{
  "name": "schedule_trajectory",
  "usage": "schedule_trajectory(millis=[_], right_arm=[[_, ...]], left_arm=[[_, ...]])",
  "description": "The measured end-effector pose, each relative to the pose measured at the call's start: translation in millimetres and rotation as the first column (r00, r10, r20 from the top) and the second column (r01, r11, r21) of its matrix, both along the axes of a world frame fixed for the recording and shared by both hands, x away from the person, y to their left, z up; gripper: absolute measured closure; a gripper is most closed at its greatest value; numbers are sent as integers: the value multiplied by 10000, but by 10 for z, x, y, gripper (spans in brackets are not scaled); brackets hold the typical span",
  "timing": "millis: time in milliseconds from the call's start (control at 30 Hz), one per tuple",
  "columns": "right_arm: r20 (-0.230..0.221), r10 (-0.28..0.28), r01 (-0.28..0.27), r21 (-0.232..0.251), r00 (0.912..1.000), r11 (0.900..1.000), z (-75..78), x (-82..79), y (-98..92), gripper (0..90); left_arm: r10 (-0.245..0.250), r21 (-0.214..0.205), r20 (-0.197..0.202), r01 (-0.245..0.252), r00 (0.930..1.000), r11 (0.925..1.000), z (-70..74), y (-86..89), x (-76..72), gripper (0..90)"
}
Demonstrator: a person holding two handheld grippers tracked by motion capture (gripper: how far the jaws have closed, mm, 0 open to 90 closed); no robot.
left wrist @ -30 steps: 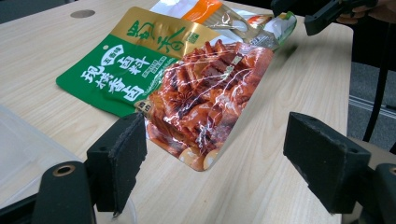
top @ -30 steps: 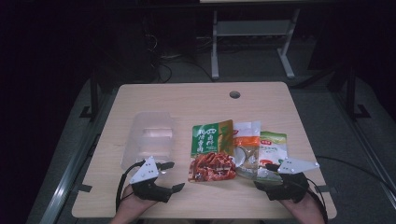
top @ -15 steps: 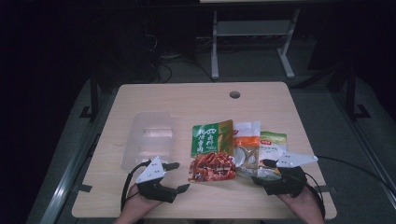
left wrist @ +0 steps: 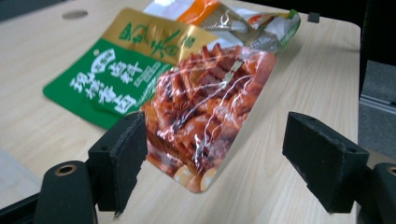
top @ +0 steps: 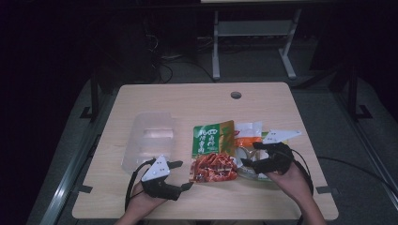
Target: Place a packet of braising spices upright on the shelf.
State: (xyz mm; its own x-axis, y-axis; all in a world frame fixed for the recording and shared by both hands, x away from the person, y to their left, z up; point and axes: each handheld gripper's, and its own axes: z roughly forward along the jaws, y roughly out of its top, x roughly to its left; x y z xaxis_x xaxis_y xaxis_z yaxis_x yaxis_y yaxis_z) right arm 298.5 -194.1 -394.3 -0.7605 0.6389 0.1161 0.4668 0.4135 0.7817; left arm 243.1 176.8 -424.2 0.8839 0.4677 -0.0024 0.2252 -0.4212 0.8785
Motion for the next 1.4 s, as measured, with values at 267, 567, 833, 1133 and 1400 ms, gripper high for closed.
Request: schedule_trajectory(millis=[267,567,833,1133,1400], right_arm=[[-698,-72,56,-227,9975,9997,94,387,177,211],[-2014,-94,-18,-553,9795,9985,37,783,299,223],[-2666,-376,189,-726,9631,9972,-57,1089,370,232],[-3275,-515,149,-1134,9435,9934,-253,1209,488,341],[-3425,-320,-37,-1031,9390,9947,-329,1249,553,617]], left_arm=[[-232,25,43,232,9997,9997,1,-66,-28,221],[-192,-13,-3,192,9998,9998,-3,-69,-11,221],[-195,-48,-36,194,9998,9998,0,-67,-6,221],[-209,-98,-189,207,9996,9997,-8,-92,-6,221],[-214,-87,-204,212,9996,9997,-11,-97,-6,221]])
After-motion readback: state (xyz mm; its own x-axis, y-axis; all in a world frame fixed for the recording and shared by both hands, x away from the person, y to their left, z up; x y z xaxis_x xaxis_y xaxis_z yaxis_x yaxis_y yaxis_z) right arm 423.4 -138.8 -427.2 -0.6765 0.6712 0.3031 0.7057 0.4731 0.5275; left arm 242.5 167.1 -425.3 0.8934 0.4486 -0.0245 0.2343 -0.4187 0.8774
